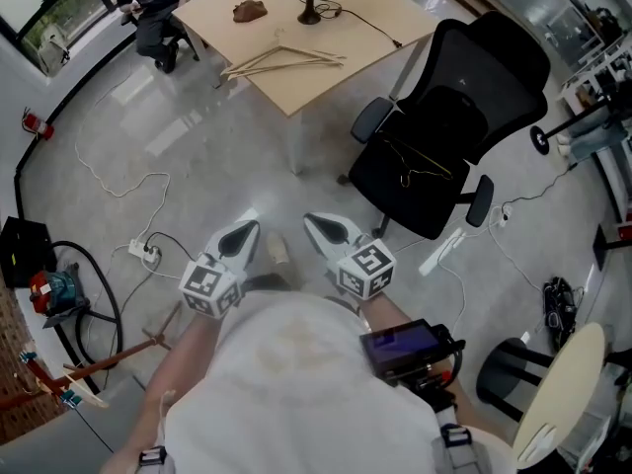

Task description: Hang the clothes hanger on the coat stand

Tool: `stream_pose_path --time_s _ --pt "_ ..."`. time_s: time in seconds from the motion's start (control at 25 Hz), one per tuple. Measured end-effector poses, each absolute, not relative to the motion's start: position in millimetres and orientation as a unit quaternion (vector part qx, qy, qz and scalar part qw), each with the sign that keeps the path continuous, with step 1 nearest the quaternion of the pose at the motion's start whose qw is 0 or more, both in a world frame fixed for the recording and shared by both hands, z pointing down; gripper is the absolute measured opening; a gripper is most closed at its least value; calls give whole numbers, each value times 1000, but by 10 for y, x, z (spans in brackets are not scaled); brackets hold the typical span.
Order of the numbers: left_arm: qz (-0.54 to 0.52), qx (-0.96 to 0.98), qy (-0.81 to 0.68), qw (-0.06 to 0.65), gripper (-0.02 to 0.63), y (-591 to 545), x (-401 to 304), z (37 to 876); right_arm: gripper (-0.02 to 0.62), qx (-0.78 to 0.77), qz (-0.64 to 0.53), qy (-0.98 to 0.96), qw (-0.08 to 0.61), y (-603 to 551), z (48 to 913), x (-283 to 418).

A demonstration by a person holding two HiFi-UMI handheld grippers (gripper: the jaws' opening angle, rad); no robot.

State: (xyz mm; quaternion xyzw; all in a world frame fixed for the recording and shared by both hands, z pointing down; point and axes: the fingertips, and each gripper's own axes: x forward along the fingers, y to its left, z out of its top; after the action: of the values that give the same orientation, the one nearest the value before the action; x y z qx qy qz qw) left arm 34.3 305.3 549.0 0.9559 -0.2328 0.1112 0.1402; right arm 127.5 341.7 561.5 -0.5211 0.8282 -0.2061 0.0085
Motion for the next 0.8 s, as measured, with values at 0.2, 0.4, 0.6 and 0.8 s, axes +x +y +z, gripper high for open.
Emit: stream_pose_path --time_s 0.2,0.4,0.6,0.8 --pt "114 963 -196 147 2 2746 672 5607 14 -551 -213 807 27 3182 5639 1603" --pt "112 965 -183 151 2 2261 873 5628 15 -560 -209 801 18 2734 5629 1804" --pt "116 966 -166 159 2 1800 1000 5652 15 -564 -209 797 45 2205 5494 1937" --pt "111 969 -157 157 2 1324 1044 5664 15 -566 -214 795 30 1779 5551 1946"
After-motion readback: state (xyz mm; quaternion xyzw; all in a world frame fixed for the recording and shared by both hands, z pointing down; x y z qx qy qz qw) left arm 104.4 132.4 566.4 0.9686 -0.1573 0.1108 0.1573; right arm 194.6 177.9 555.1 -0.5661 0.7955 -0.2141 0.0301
